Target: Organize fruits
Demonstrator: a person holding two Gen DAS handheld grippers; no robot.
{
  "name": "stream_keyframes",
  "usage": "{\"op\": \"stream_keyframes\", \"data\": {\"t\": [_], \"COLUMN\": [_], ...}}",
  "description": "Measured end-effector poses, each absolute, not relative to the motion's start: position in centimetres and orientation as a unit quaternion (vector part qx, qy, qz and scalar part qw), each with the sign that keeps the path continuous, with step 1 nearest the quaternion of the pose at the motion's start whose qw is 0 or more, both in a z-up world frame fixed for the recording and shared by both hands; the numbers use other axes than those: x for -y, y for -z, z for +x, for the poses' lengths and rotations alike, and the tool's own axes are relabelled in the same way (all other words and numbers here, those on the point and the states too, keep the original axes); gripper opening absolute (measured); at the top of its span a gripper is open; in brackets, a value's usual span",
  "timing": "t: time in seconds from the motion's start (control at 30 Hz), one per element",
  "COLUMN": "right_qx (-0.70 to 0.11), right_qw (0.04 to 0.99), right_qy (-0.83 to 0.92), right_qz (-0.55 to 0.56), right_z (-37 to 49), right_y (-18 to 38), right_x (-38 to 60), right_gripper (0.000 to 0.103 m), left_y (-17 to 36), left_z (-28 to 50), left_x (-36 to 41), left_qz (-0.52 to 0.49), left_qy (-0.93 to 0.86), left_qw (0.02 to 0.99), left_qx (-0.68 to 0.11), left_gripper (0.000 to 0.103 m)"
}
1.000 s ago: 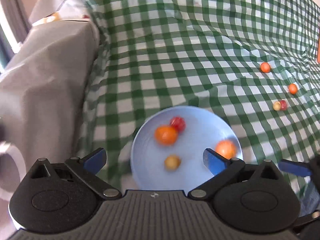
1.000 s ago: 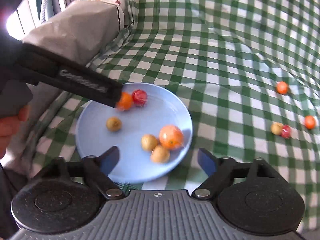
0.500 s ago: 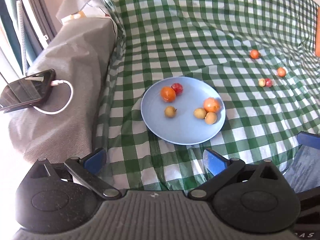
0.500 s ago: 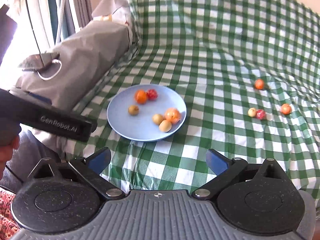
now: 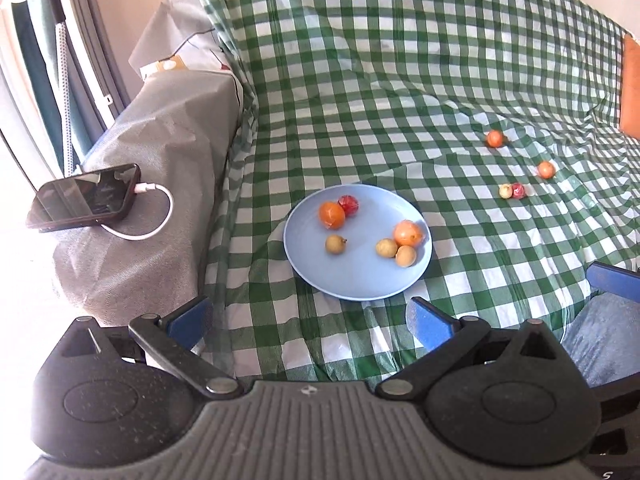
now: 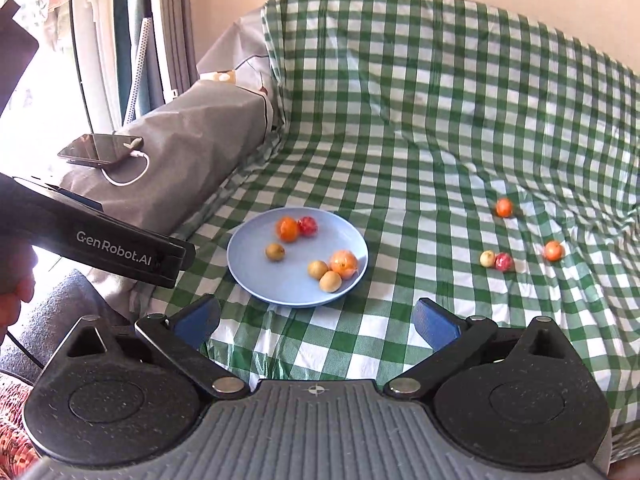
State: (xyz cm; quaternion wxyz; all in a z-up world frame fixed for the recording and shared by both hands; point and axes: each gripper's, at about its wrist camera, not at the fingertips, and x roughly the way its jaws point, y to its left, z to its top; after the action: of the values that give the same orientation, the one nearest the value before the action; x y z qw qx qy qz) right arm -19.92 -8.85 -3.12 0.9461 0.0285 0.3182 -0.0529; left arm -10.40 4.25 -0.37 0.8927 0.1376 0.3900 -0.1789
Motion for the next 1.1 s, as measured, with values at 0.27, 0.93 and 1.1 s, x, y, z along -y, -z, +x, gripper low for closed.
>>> {"op": "stream_keyframes", "data": {"t": [0.27,0.93,1.1], "right_qx": [-0.308,-0.312,-0.310], "right_qw": [0.950,0.949,0.950], "right_qy": [0.048,0.036,0.036], "right_qz": [0.017,0.021,0.026], "right_z": [-20.7,-20.9,-20.6], "right_y": [2.5,3.1,3.2], "right_x": [8.2,7.8,8.1], "right_gripper": [0.102,0.102,0.102], "left_y": [-0.4,0.2,0.5], "left_z": [-11.3,-10.8,-10.4], "left_x": [-4.3,-3.7,-3.8], "left_qz": [0.140,0.144,0.143], "left_qy": [0.181,0.182,0.179], "left_qw": [0.897,0.891,0.888], "left_qx": [-0.377,-0.391,-0.399], "left_gripper": [0.103,0.103,0.103]}}
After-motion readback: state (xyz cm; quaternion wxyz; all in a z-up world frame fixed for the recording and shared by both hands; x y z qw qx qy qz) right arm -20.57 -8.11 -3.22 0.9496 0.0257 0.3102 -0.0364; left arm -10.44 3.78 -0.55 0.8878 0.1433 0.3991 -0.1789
